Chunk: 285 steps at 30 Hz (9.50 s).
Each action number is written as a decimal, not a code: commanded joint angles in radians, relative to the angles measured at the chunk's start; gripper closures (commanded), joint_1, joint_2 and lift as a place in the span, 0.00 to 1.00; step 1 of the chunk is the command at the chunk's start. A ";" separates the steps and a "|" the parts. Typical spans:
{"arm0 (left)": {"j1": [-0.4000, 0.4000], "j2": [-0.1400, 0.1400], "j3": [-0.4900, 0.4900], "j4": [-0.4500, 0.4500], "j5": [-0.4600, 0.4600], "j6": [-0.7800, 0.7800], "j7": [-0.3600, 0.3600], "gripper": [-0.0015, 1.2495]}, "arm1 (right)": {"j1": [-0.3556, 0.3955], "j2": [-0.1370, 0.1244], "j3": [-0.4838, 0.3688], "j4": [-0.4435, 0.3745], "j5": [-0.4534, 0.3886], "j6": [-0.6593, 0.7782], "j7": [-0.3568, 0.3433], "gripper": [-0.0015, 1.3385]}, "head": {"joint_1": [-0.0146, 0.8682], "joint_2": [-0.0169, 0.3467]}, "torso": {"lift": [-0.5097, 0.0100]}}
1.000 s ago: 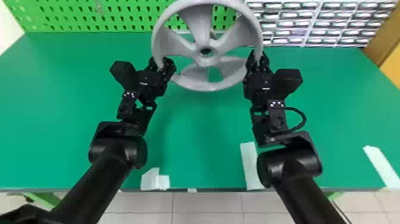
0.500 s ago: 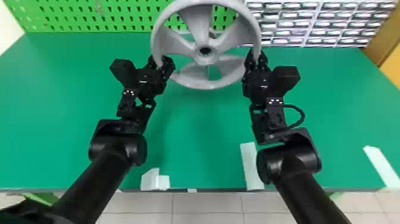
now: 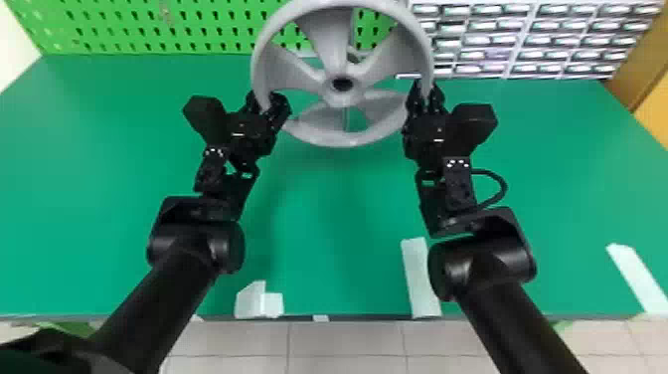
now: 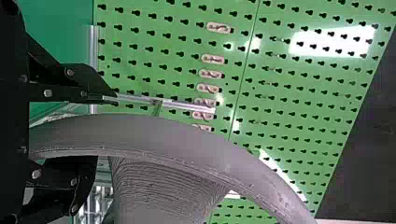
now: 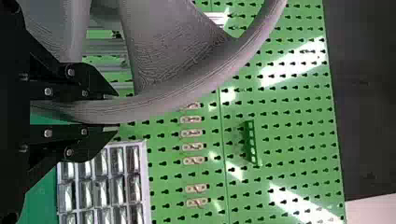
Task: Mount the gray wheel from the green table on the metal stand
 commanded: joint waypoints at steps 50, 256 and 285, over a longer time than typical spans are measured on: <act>-0.045 -0.019 0.026 0.062 -0.027 0.064 0.027 0.78 | -0.023 -0.008 0.000 -0.021 -0.022 0.153 0.003 0.82 | 1.00 0.19 | 0.80; -0.136 -0.049 0.012 0.020 -0.021 0.347 0.181 0.05 | -0.123 0.013 -0.009 -0.071 -0.037 0.573 0.008 0.39 | 1.00 0.19 | 0.80; -0.110 -0.049 0.019 -0.020 -0.027 0.341 0.167 0.09 | -0.109 0.013 -0.011 -0.078 -0.057 0.550 0.011 0.32 | 1.00 0.19 | 0.80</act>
